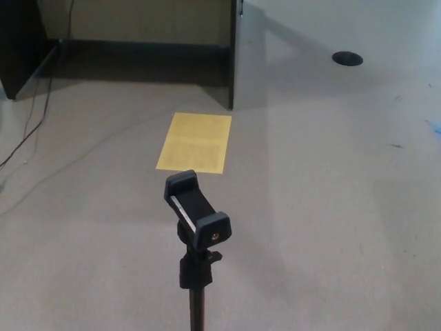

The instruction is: There is a tripod standing in front of the robot and the robot extends its left arm to grab it. It lifts the tripod and passes it to a person.

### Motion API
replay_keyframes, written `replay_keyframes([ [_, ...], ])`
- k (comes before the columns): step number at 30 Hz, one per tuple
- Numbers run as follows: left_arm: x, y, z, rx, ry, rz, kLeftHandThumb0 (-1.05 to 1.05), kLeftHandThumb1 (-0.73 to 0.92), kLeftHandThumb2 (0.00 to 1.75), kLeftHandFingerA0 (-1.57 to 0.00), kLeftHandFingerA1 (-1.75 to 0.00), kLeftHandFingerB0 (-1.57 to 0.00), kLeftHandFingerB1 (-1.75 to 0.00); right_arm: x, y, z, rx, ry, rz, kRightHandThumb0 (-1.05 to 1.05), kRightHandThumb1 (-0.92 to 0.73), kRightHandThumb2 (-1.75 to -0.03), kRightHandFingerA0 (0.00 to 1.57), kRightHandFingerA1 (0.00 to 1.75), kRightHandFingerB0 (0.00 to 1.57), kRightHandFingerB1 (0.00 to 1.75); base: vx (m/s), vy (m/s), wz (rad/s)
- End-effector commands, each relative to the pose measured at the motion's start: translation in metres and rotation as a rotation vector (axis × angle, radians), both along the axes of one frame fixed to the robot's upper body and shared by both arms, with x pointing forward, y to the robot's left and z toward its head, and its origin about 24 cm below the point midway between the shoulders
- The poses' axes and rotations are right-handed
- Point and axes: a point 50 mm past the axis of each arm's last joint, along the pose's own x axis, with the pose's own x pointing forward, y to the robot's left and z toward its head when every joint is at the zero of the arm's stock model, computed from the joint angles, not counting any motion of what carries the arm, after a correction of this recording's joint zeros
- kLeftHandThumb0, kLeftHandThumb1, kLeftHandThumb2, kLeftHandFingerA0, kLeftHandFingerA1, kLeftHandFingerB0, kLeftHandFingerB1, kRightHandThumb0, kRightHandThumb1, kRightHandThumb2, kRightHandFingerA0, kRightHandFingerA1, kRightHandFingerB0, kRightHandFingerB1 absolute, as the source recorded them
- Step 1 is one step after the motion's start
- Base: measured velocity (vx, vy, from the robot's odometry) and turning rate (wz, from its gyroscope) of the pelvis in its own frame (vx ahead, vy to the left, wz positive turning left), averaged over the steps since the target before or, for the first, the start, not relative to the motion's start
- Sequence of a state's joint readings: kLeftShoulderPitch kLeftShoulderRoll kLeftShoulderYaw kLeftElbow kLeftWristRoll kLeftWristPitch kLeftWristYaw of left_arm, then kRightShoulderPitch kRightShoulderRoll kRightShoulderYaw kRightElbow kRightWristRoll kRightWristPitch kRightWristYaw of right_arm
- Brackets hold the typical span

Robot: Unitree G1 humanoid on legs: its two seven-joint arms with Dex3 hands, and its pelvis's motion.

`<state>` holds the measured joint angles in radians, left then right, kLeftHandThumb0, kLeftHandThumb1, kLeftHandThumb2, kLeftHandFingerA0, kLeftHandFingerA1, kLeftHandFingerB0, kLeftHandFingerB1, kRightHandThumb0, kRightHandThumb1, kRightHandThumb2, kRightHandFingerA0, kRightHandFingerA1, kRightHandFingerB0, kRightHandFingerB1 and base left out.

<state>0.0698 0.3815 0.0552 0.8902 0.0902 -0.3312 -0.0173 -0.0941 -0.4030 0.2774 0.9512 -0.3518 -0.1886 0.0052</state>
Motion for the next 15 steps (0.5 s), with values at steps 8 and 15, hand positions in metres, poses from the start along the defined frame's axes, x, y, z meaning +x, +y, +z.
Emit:
replay_keyframes([
  [8,0.07,-0.057,0.047,-0.266,-0.314,-0.246,-0.67,0.4,0.74,-0.14,-0.41,-0.06,-0.21,0.004,-0.003,0.004,-0.017,-0.025,0.033,-0.42,-0.7,-0.62,0.65,0.41,0.45,0.35,0.0,0.0,0.0],
  [15,0.107,-0.099,0.075,-0.358,-0.377,-0.343,-0.59,0.37,0.78,-0.09,-0.44,-0.01,-0.26,0.004,-0.001,0.005,-0.032,-0.039,0.065,-0.48,-0.58,-0.89,0.59,0.58,0.4,0.5,0.0,0.0,0.0],
])
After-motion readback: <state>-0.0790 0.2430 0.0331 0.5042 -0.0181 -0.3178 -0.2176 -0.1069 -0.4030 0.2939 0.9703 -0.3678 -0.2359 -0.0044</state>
